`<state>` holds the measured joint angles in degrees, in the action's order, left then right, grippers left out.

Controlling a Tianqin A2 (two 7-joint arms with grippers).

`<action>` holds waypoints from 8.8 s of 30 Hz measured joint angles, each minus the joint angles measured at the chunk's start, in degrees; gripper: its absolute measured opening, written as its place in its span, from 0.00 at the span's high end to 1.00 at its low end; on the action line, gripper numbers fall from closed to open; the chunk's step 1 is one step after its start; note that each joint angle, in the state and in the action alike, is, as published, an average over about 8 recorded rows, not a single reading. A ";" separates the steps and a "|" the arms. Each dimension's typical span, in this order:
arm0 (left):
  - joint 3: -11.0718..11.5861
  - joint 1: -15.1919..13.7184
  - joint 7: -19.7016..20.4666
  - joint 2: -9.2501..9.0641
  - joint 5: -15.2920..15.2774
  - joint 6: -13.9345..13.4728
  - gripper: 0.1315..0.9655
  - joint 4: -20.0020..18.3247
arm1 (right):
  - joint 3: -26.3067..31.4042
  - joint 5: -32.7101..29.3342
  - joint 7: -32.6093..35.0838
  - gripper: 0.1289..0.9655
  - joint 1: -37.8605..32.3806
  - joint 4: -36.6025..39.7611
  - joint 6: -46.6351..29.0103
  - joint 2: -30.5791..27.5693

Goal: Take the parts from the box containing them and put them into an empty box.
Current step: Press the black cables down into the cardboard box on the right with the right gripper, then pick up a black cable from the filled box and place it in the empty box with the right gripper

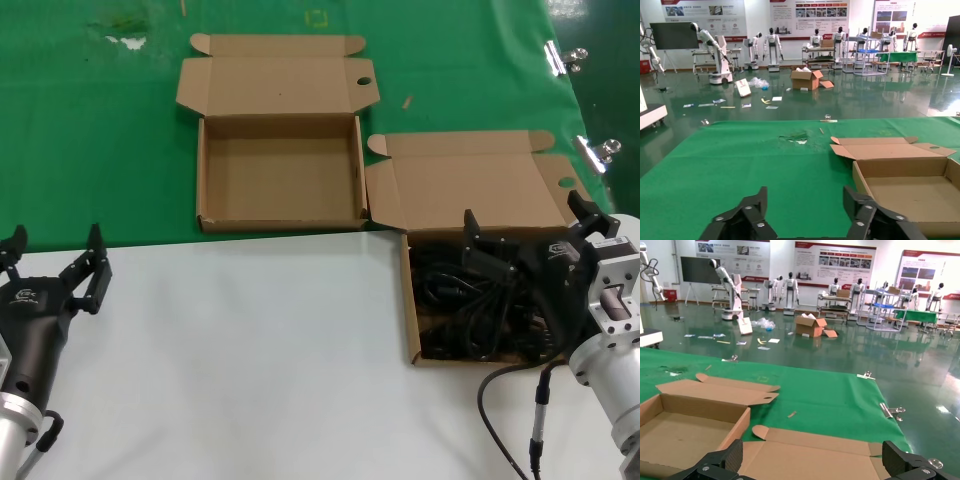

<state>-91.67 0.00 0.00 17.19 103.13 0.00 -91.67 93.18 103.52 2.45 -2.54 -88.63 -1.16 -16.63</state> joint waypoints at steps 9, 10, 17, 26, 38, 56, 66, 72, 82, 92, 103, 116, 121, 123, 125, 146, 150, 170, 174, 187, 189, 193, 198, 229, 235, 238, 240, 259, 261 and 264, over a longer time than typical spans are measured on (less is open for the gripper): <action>0.00 0.00 0.00 0.00 0.00 0.00 0.57 0.00 | -0.14 0.04 0.02 0.00 0.08 -0.05 -0.19 0.06; 0.00 0.00 0.00 0.00 0.00 0.00 0.60 0.00 | -0.27 0.08 0.05 0.00 0.16 -0.10 -0.37 0.11; 0.00 0.00 0.00 0.00 0.00 0.00 0.79 0.00 | -1.43 0.24 0.64 0.00 0.94 -0.43 -2.27 0.32; 0.00 0.00 0.00 0.00 -0.01 0.00 0.93 0.00 | -2.74 0.52 2.93 0.00 0.89 -0.69 -6.87 -1.50; 0.00 0.00 0.01 0.00 -0.01 0.00 0.99 0.00 | -1.57 -0.35 6.65 0.00 -3.56 -0.05 -15.95 -9.43; 0.00 0.00 0.01 0.00 -0.01 0.00 0.99 0.00 | 1.98 1.27 16.36 0.00 -15.71 4.16 -32.19 -16.84; 0.00 0.00 0.01 0.00 -0.01 0.00 0.99 0.00 | 6.99 0.58 26.68 0.00 -25.91 11.53 -46.89 -21.61; 0.00 0.00 0.01 0.00 -0.01 0.00 0.99 0.00 | 11.53 -1.30 30.90 0.00 -31.37 15.04 -56.21 -24.40; 0.00 0.00 0.01 0.00 -0.02 0.00 0.99 0.00 | 18.13 -6.32 44.26 0.00 -40.17 21.92 -67.66 -26.25; 0.00 0.00 0.03 0.00 -0.02 0.00 0.99 0.00 | 23.11 -11.30 58.13 0.00 -49.14 33.08 -74.42 -24.68; 0.00 0.00 0.04 0.00 -0.03 0.00 0.99 0.00 | 26.11 -15.57 71.72 0.00 -57.78 48.00 -75.66 -20.68; 0.00 0.00 0.04 0.00 -0.03 0.00 0.99 0.00 | 26.81 -17.29 78.29 0.00 -59.53 55.74 -75.70 -19.83; 0.00 0.00 0.03 0.00 -0.03 0.00 0.99 0.00 | 26.62 -17.37 78.79 0.00 -59.19 56.55 -75.46 -19.69; 0.00 0.00 0.03 0.00 -0.03 0.00 0.99 0.00 | 26.53 -17.34 78.94 0.00 -58.91 56.65 -75.37 -19.63; 0.00 0.00 0.03 0.00 -0.03 0.00 0.99 0.00 | 26.45 -17.32 79.06 0.00 -58.58 56.67 -75.30 -19.58; 0.00 0.00 0.02 0.00 -0.02 0.00 0.99 0.00 | 26.72 -18.67 82.49 0.09 -59.33 62.39 -73.59 -17.57; 0.00 0.00 0.02 0.00 -0.02 0.00 0.99 0.00 | 26.72 -18.82 82.70 0.12 -59.38 62.72 -73.49 -17.38; 0.00 0.00 0.02 0.00 -0.02 0.00 0.99 0.00 | 26.07 -18.14 81.55 0.56 -57.21 60.08 -73.94 -17.75; 0.00 0.00 0.02 0.00 -0.02 0.00 0.99 0.00 | 25.91 -17.94 80.90 0.64 -56.52 59.14 -73.92 -18.05; 0.00 0.00 0.02 0.00 -0.02 0.00 0.99 0.00 | 25.05 -16.91 77.32 0.90 -54.70 54.64 -73.95 -19.56; 0.00 0.00 0.02 0.00 -0.02 0.00 0.99 0.00 | 24.82 -16.66 75.90 0.92 -54.41 53.12 -73.88 -19.94; 0.00 0.00 0.02 0.00 -0.02 0.00 0.99 0.00 | 24.39 -16.22 72.00 0.94 -53.76 49.37 -73.72 -20.85; 0.00 0.00 0.02 0.00 -0.02 0.00 0.99 0.00 | 23.94 -15.71 66.12 0.97 -53.13 44.32 -73.43 -21.79; 0.00 0.00 0.02 0.00 -0.02 0.00 0.99 0.00 | 25.44 -16.71 69.88 0.97 -68.21 68.09 -63.89 -0.56; 0.00 0.00 0.02 0.00 -0.02 0.00 0.99 0.00 | 24.19 -16.48 77.77 0.97 -72.81 79.20 -60.48 5.49; 0.00 0.00 0.02 0.00 -0.02 0.00 0.99 0.00 | 23.57 -16.44 80.62 0.97 -74.17 82.56 -58.46 7.77; 0.00 0.00 0.02 0.00 -0.02 0.00 0.99 0.00 | 23.22 -16.47 82.06 0.97 -74.74 84.13 -57.04 9.05; 0.00 0.00 0.02 0.00 -0.02 0.00 0.99 0.00 | 21.98 -17.97 87.89 0.97 -72.96 87.85 -43.71 14.41; 0.00 0.00 0.02 0.00 -0.02 0.00 0.99 0.00 | 21.63 -17.84 88.73 0.97 -72.62 87.91 -42.41 14.75; 0.00 0.00 0.01 0.00 -0.02 0.00 0.99 0.00 | 21.05 -17.56 90.05 0.97 -72.21 87.97 -40.57 15.28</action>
<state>-91.68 0.00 0.01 17.19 103.11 0.00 -91.67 114.23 85.96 92.50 -74.74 -0.66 -41.73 -1.35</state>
